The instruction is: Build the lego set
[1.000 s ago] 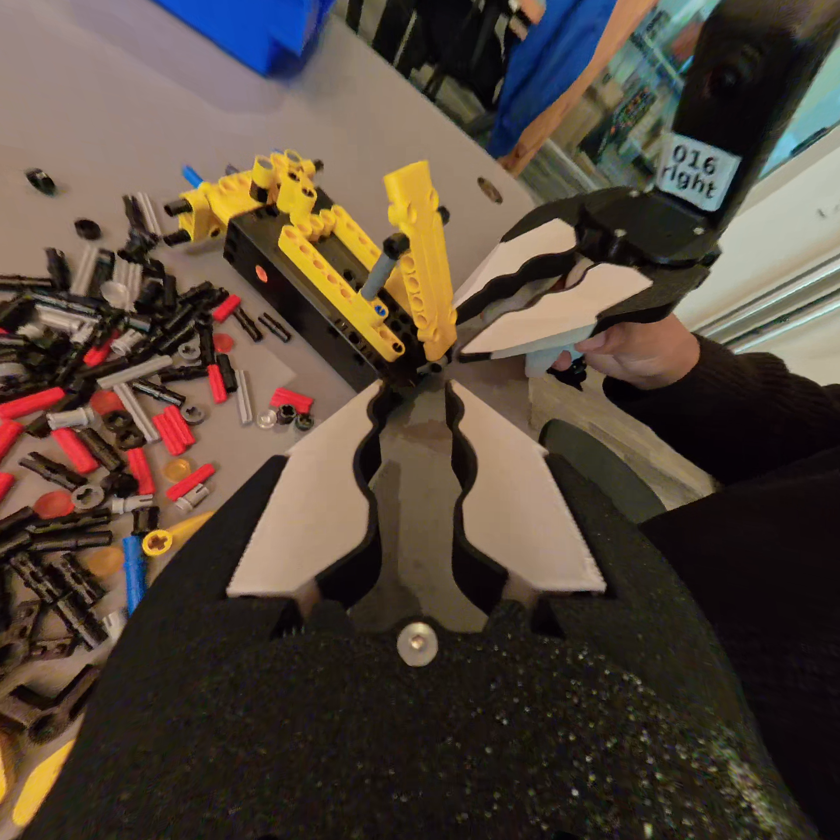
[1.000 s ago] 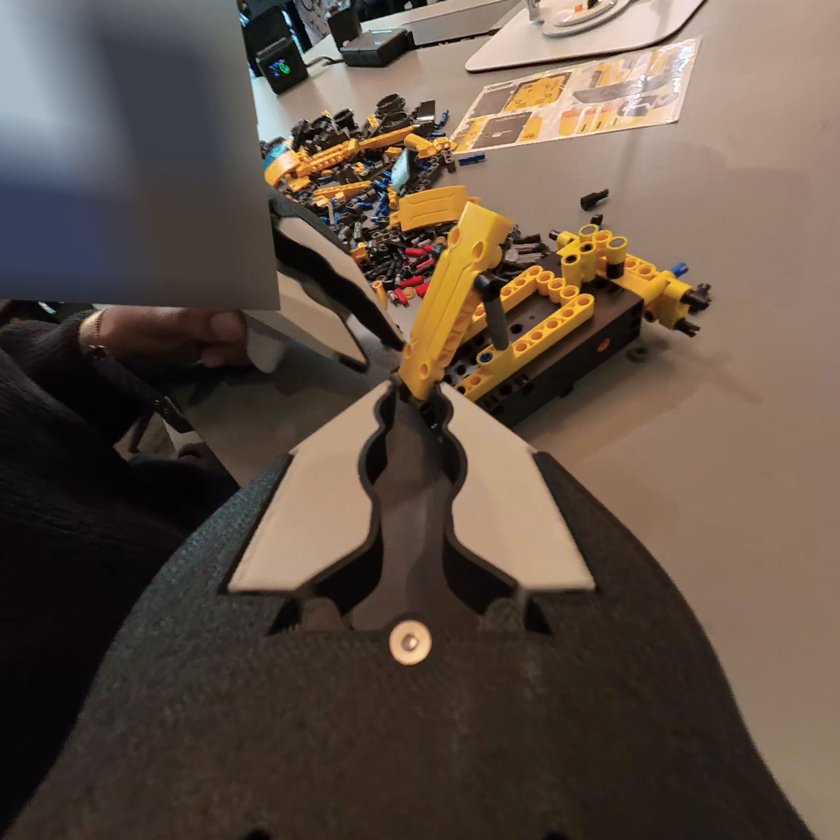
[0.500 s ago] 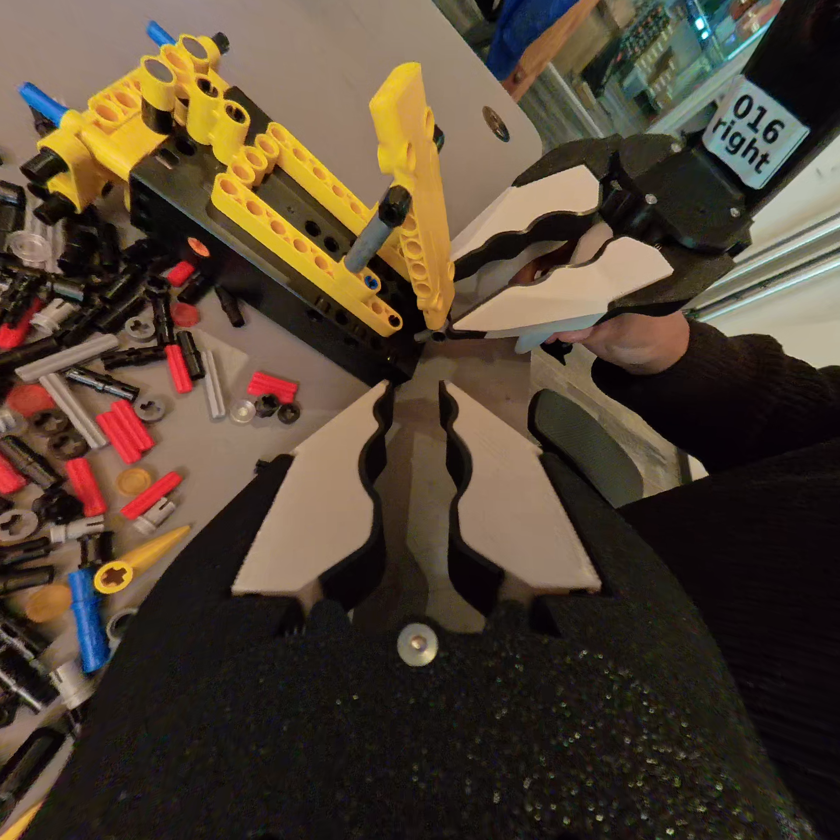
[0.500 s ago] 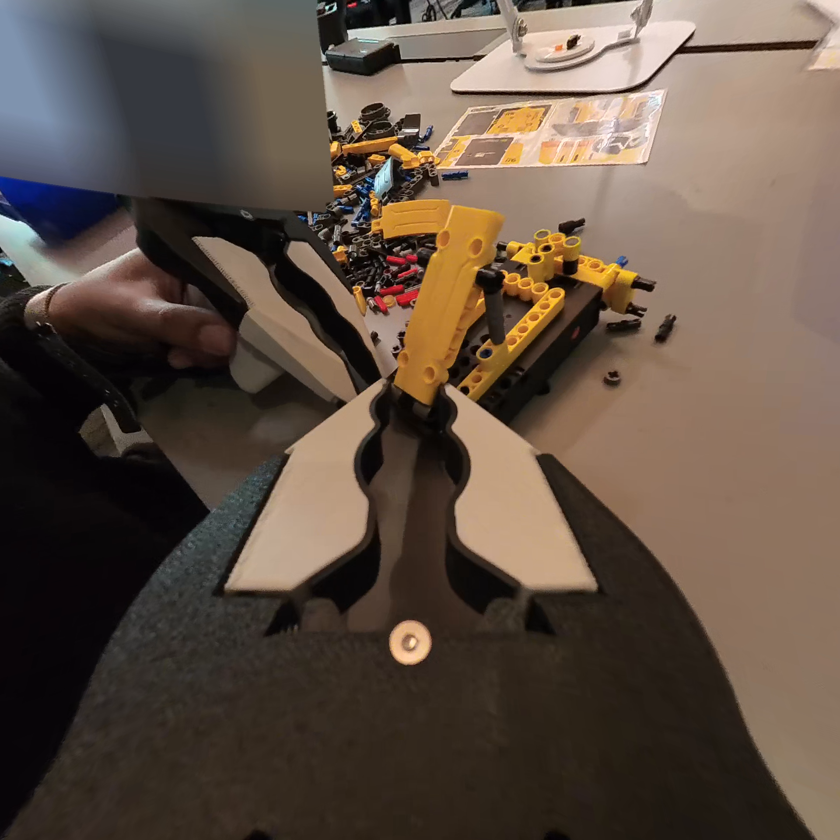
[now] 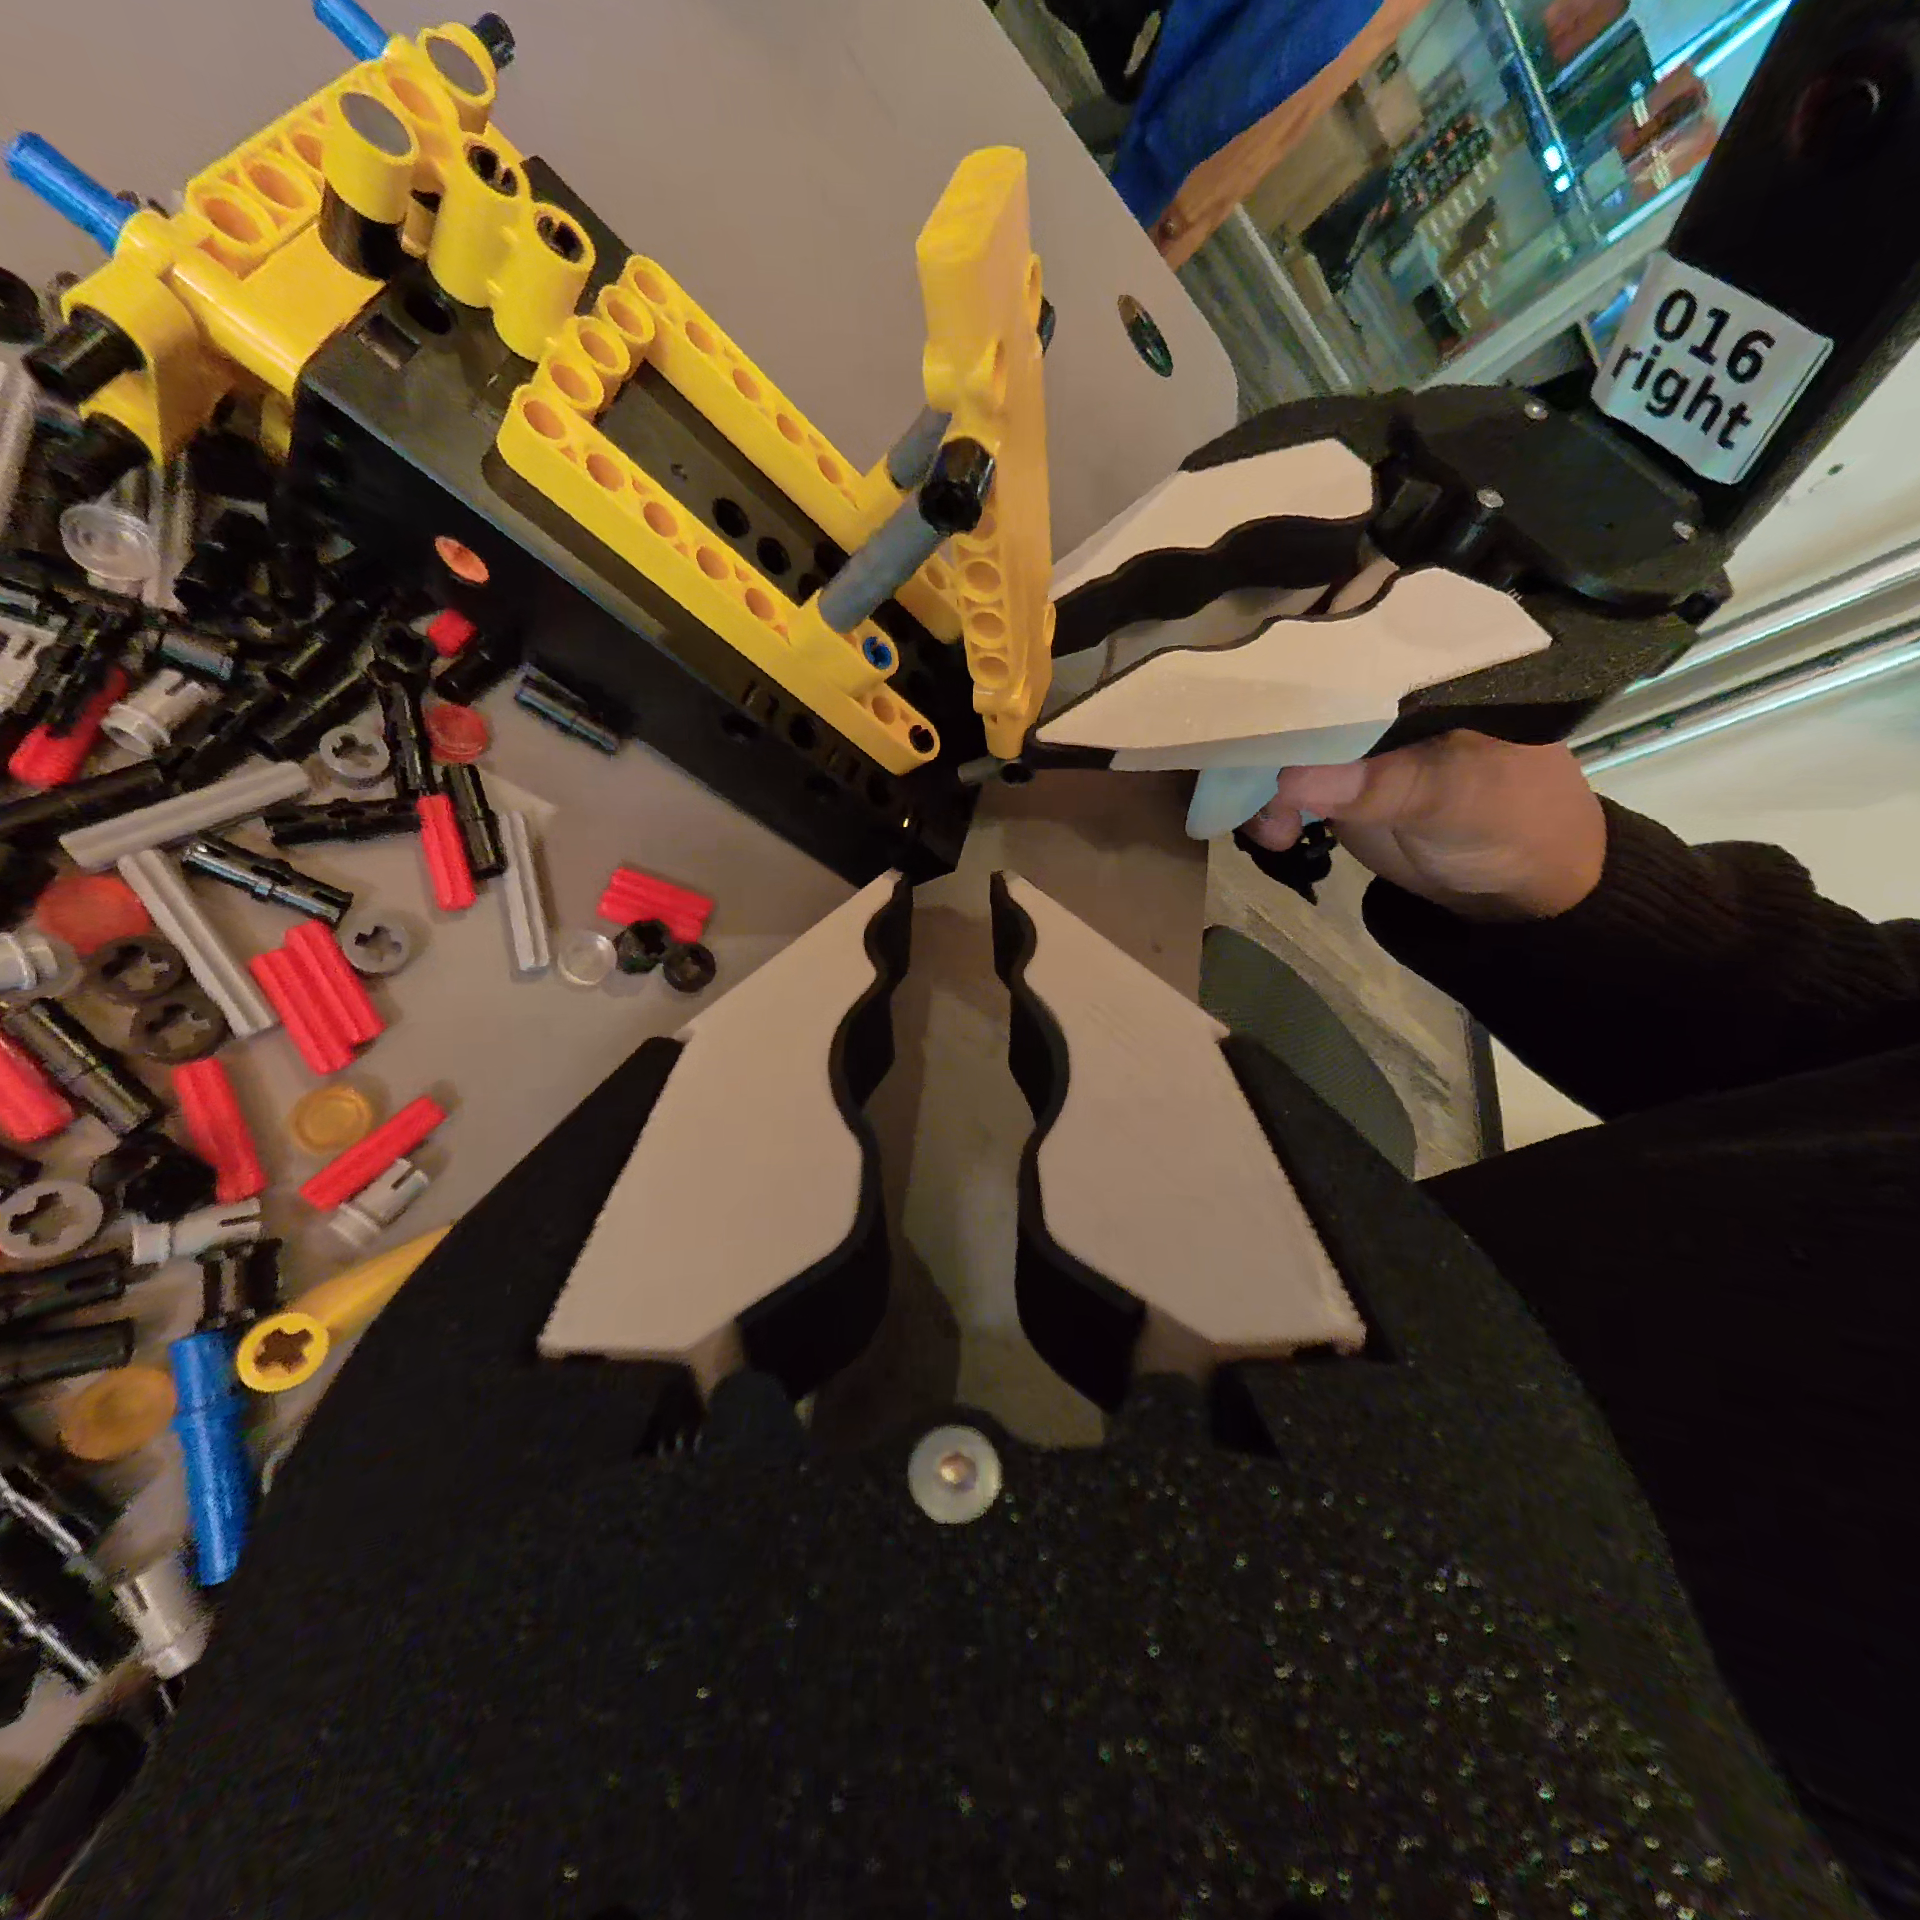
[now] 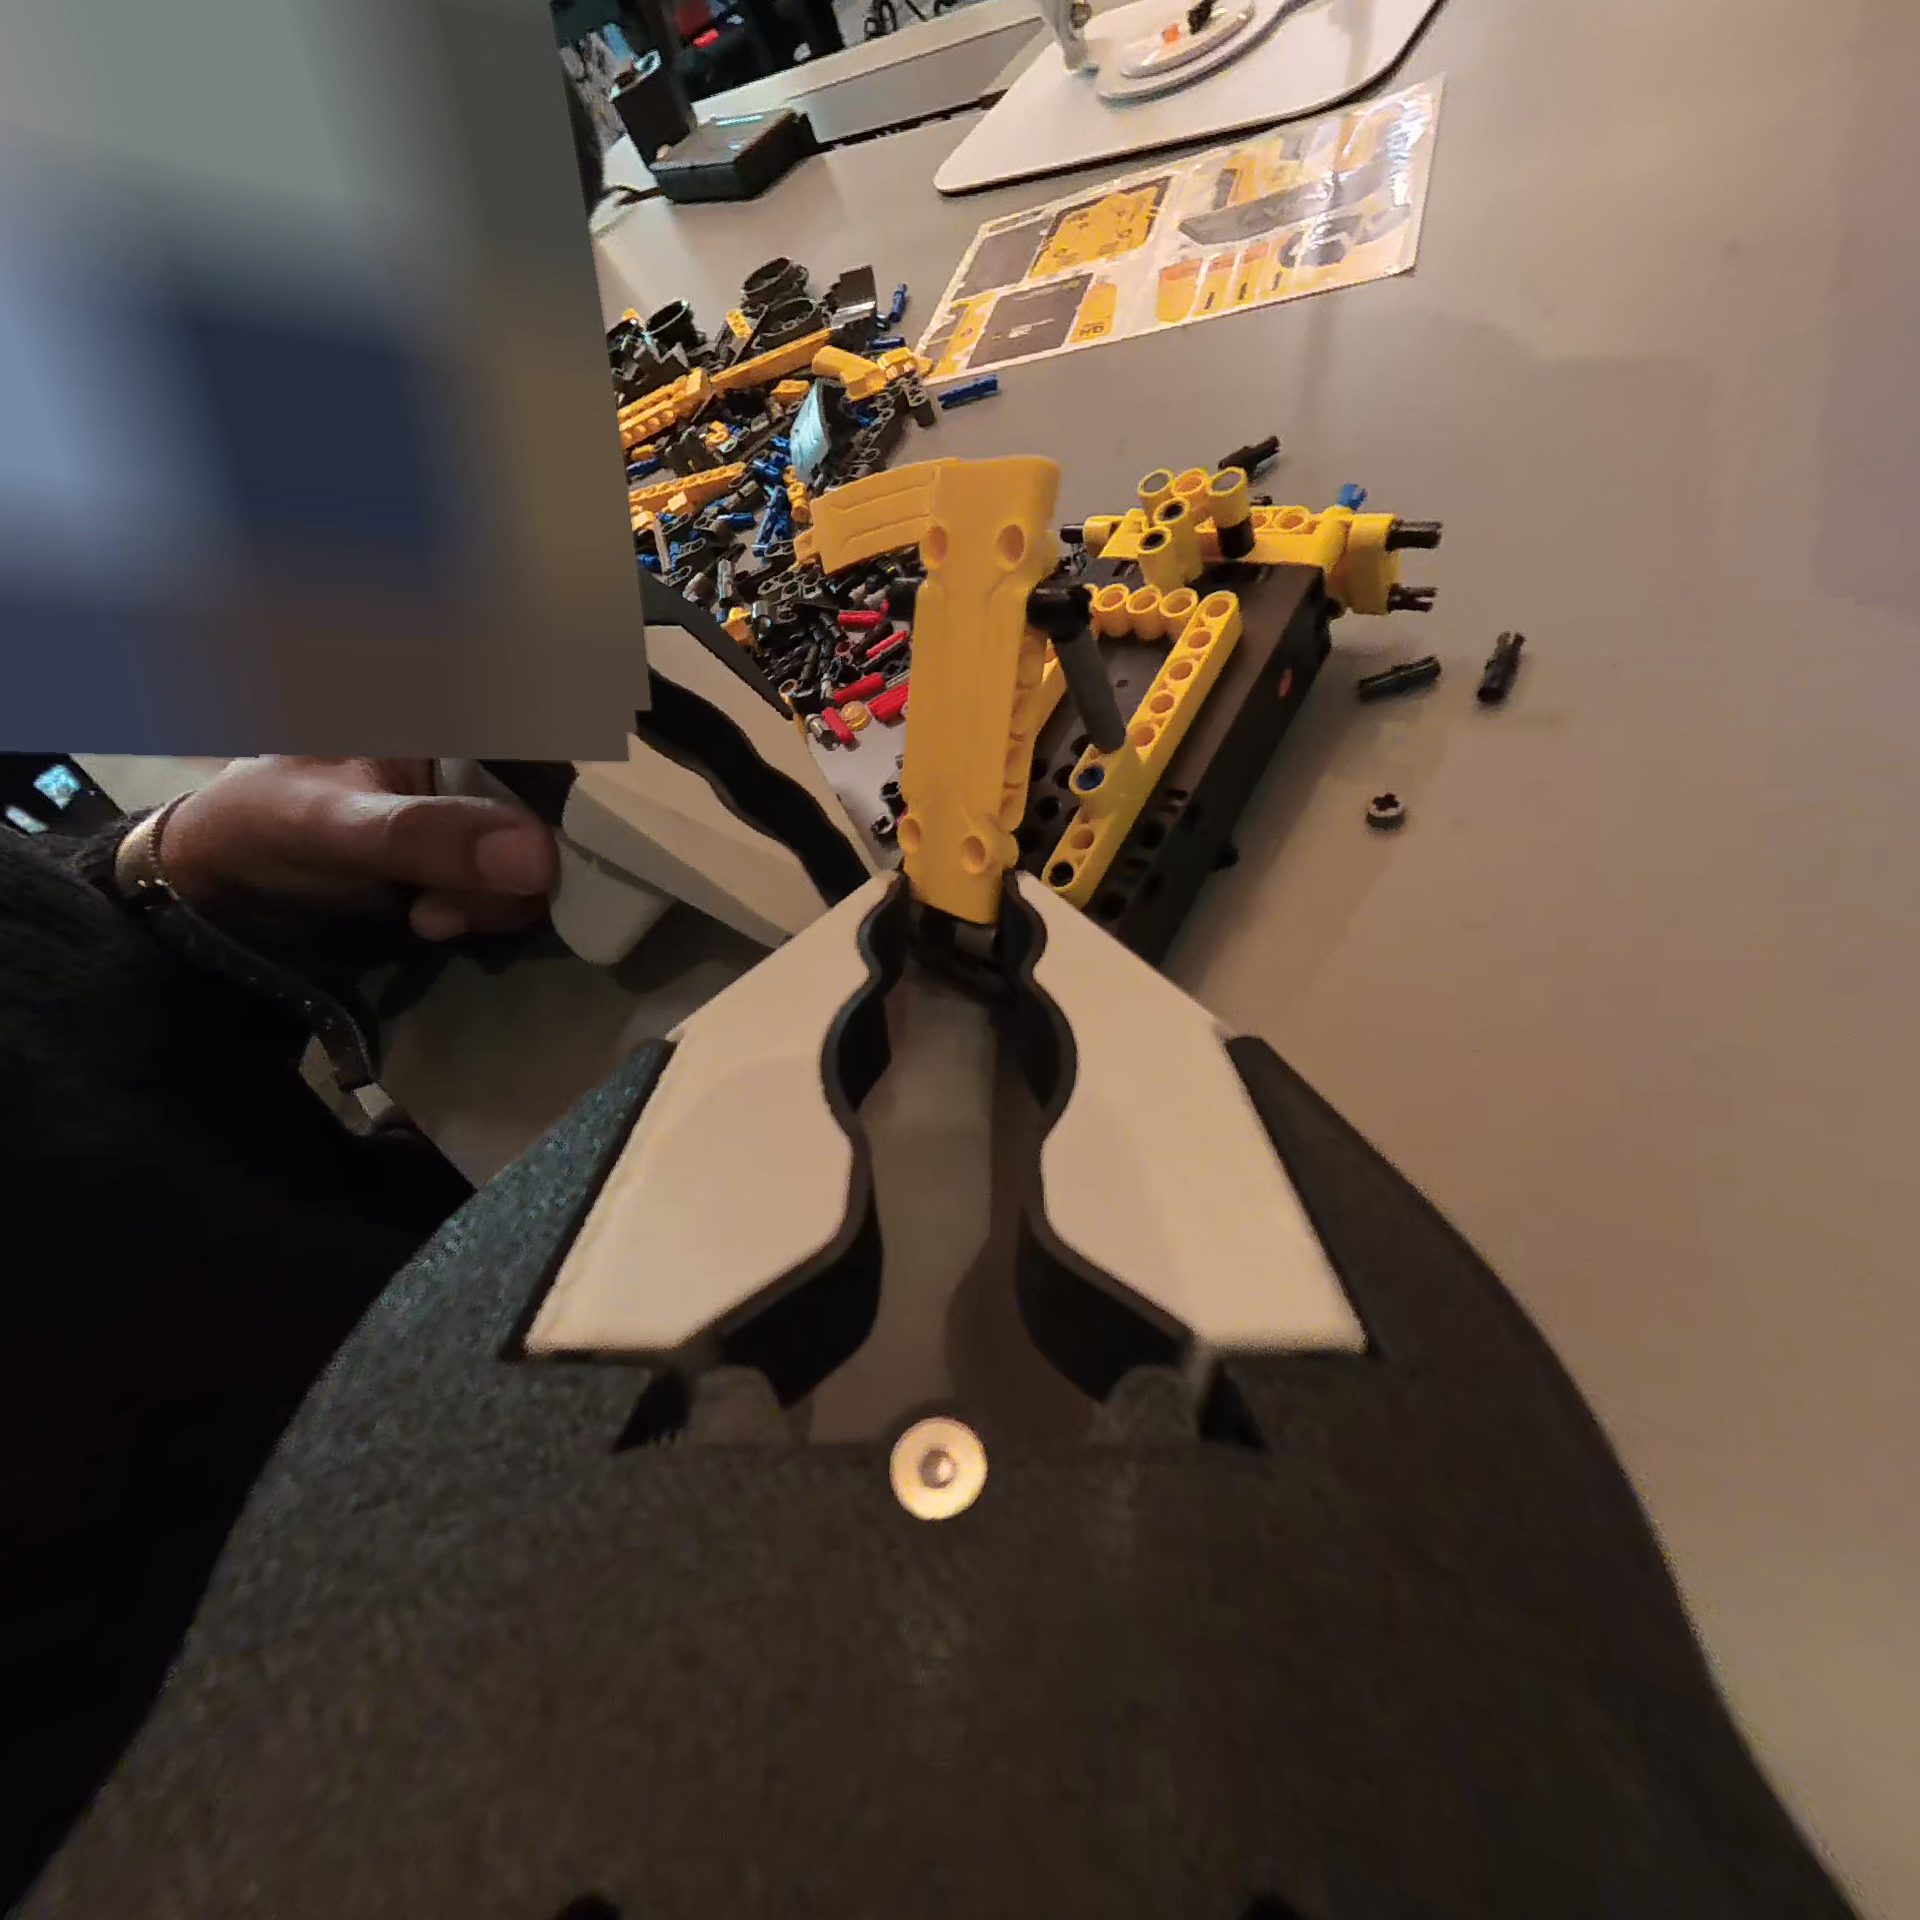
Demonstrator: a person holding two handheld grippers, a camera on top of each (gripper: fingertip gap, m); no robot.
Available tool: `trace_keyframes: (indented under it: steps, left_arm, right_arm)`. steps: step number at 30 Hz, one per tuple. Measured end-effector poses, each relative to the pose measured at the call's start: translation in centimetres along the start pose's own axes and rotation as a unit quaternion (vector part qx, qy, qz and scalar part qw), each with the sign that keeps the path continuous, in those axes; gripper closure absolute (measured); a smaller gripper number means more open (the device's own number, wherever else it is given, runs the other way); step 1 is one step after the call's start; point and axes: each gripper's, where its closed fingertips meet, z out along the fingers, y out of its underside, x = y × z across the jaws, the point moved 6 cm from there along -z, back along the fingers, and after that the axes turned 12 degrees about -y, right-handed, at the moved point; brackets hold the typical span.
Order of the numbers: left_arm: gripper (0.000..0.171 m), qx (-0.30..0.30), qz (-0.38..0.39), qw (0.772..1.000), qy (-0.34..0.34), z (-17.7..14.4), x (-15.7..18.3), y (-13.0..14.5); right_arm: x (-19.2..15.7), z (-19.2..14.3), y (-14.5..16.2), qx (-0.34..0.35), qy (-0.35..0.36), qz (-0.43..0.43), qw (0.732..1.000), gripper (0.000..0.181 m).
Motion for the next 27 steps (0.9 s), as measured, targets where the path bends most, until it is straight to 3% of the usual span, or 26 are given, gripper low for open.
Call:
trace_keyframes:
  steps: [8, 13, 16, 18, 20, 23, 25, 27]
  left_arm:
    - [0.159, 0.002, 0.001, 1.0, -0.007, 0.1, -0.2, -0.2]
    - [0.155, -0.019, 0.037, 0.999, 0.019, 0.7, 1.2, 0.3]
    - [0.159, -0.028, 0.044, 0.993, 0.109, 0.6, 3.3, 0.9]
    - [0.16, 0.013, 0.048, 0.993, 0.105, -0.3, 3.0, 0.2]
    - [0.16, 0.076, 0.05, 0.993, 0.071, -1.8, 2.1, -1.3]
    - [0.152, 0.148, 0.051, 0.987, -0.041, -4.1, -0.2, -4.5]
    - [0.148, 0.192, 0.036, 0.969, -0.15, -5.3, -2.8, -6.9]
    - [0.146, 0.203, 0.035, 0.956, -0.207, -5.3, -4.8, -8.4]
  right_arm:
    - [0.1, 0.1, 0.0, 0.014, 0.01, 0.02, 1.0, 0.164]
    - [0.7, -1.1, -0.1, -0.041, -0.031, 0.024, 0.998, 0.161]
    - [1.9, -3.0, -0.4, -0.038, 0.035, 0.039, 0.998, 0.159]
    - [2.0, -4.5, -0.9, -0.017, 0.083, 0.021, 0.996, 0.158]
    - [1.4, -5.2, -0.8, -0.003, 0.117, -0.002, 0.993, 0.146]
    - [0.3, -4.4, 0.6, -0.017, 0.165, -0.035, 0.986, 0.136]
    - [-0.1, -3.1, 1.6, -0.031, 0.197, -0.036, 0.979, 0.136]
    - [-0.2, -1.5, 2.3, -0.035, 0.195, -0.003, 0.98, 0.136]
